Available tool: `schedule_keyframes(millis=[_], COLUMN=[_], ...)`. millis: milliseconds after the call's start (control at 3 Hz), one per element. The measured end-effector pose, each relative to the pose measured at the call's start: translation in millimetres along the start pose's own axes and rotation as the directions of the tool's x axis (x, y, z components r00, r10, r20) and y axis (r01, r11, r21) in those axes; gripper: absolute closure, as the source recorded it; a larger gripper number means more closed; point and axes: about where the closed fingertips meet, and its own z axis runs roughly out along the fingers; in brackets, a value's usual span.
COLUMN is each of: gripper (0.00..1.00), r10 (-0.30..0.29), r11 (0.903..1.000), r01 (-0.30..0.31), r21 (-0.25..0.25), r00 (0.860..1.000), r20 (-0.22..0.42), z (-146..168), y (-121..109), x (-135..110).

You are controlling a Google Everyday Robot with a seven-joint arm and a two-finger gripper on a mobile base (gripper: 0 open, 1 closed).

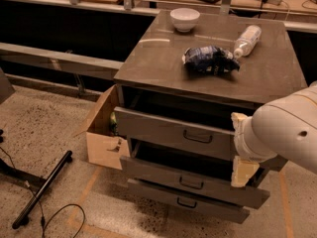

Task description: Open bottom drawer

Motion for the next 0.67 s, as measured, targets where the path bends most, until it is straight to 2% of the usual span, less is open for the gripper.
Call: schedule_keyframes(millis=[333, 667], gripper=[0.00, 0.00], r10=[0.010, 0.064], r11=[0.9999, 0.9978], r01=[-0.010, -0.065], r21=[0.002, -0.013], r00=[0.999, 0.997], r20=[-0.032, -0.034], z=[8.6, 31.0], y=[6.6, 22.5], x=[5.3, 21.6])
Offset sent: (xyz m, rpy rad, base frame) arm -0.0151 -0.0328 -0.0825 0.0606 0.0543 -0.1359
